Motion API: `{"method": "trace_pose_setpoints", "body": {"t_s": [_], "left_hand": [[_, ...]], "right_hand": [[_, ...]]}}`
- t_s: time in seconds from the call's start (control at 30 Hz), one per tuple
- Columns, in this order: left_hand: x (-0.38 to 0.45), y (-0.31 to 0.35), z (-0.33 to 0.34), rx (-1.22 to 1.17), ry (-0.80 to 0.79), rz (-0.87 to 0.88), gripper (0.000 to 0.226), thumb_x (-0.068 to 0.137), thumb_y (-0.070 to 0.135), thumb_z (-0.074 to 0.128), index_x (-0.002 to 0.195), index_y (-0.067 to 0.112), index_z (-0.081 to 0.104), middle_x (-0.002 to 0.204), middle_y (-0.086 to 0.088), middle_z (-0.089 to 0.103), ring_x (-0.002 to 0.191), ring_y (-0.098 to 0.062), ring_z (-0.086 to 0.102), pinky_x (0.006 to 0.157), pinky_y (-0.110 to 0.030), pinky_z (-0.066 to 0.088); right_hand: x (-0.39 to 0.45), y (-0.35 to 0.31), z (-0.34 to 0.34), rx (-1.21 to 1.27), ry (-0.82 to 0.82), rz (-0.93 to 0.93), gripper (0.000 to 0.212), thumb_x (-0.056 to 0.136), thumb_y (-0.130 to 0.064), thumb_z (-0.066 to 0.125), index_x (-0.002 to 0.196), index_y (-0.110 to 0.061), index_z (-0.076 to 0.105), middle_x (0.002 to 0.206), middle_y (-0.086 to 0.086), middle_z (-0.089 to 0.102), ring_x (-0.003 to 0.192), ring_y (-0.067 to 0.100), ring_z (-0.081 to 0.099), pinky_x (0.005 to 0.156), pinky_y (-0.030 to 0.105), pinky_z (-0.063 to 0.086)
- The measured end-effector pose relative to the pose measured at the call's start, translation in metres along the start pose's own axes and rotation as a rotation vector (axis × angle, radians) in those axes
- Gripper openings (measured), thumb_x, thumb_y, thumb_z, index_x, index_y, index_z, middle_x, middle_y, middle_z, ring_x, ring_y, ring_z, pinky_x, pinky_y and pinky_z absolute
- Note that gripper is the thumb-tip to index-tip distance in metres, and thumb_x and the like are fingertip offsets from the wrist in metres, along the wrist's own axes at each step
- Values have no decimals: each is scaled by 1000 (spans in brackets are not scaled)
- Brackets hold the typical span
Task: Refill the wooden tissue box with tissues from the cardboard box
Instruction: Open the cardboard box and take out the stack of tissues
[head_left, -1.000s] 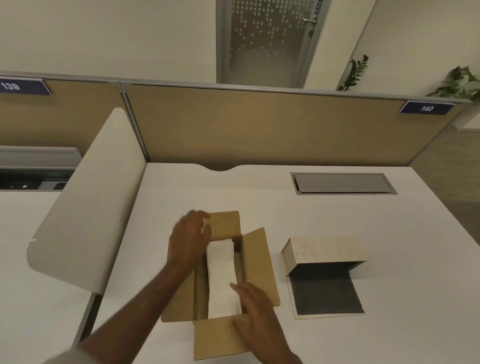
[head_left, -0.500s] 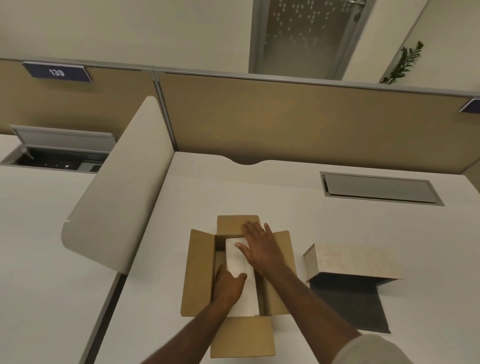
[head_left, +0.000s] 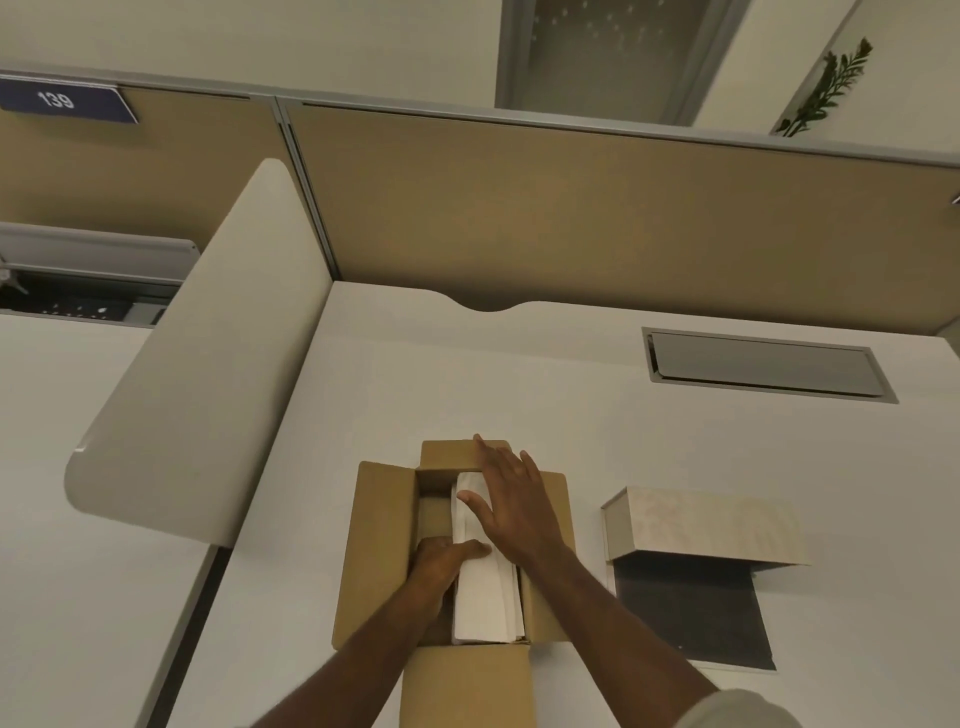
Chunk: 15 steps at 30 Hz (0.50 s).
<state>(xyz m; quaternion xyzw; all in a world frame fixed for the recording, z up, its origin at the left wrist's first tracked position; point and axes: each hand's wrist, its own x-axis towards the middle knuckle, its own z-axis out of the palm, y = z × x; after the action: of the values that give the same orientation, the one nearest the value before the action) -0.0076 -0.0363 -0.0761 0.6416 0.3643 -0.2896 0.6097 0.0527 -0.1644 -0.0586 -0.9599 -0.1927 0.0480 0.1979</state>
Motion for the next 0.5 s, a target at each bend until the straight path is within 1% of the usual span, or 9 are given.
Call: {"method": "trace_pose_setpoints", "body": {"t_s": [0.07, 0.13, 0.2, 0.27, 0.3, 0.37, 0.4, 0.43, 0.5], "left_hand": [[-1, 1, 1, -2, -21, 12, 25, 79, 25, 79, 90, 16, 59, 94, -7, 69, 82, -22, 67, 58, -26, 50], [-4, 0, 3, -17, -48, 30, 29, 80, 27, 78, 96, 18, 56, 97, -5, 67, 87, -23, 66, 65, -29, 53], [-8, -3, 5, -43, -82, 60, 41, 77, 29, 78, 109, 17, 55, 104, -7, 67, 94, -25, 66, 75, -34, 55], [-14, -4, 6, -53, -97, 111, 50, 78, 29, 77, 120, 16, 52, 108, -5, 66, 97, -25, 65, 77, -33, 55], [-18, -4, 7, -45, -96, 137, 54, 79, 30, 76, 123, 17, 48, 109, -5, 64, 97, -23, 64, 78, -33, 55], [-28, 0, 8, -26, -84, 178, 66, 69, 40, 74, 124, 21, 42, 112, -4, 61, 98, -23, 63, 83, -35, 55], [-32, 2, 8, -32, -84, 202, 70, 63, 42, 71, 124, 22, 41, 111, -4, 60, 97, -22, 62, 82, -34, 55], [-37, 3, 8, -39, -88, 231, 72, 61, 42, 68, 125, 22, 41, 110, -2, 60, 96, -20, 62, 78, -31, 55], [-45, 7, 7, -22, -94, 300, 74, 61, 42, 67, 127, 23, 40, 107, 3, 58, 95, -14, 60, 69, -24, 51]], "right_hand": [[0, 0, 0, 12, 6, 6, 75, 96, -68, 15, 156, -24, 8, 160, -3, 27, 147, 16, 23, 122, 42, 10], [-1, 0, -1, 17, 9, 5, 75, 96, -67, 14, 156, -24, 6, 161, -3, 25, 148, 16, 22, 123, 41, 9], [-1, 0, -3, 26, 10, 8, 75, 95, -68, 13, 156, -25, 4, 161, -3, 26, 147, 16, 23, 122, 39, 9], [-1, 0, -5, 61, -7, 32, 77, 93, -70, 11, 156, -27, 2, 160, -3, 28, 146, 16, 25, 122, 37, 8], [0, -1, -7, 96, -23, 54, 79, 91, -72, 10, 156, -29, 1, 160, -3, 28, 146, 16, 26, 121, 36, 7], [2, 1, -12, 203, -52, 97, 78, 90, -73, 14, 155, -33, -2, 159, -3, 31, 145, 17, 29, 120, 36, 9], [2, 2, -17, 267, -68, 112, 76, 91, -71, 18, 154, -36, -3, 158, -3, 32, 144, 18, 31, 120, 37, 13], [3, 2, -24, 329, -85, 123, 73, 93, -69, 22, 154, -38, -3, 158, -3, 33, 143, 19, 33, 120, 40, 18], [4, 2, -45, 424, -103, 127, 69, 96, -63, 30, 153, -41, -1, 159, -4, 29, 143, 19, 32, 119, 45, 24]]}}
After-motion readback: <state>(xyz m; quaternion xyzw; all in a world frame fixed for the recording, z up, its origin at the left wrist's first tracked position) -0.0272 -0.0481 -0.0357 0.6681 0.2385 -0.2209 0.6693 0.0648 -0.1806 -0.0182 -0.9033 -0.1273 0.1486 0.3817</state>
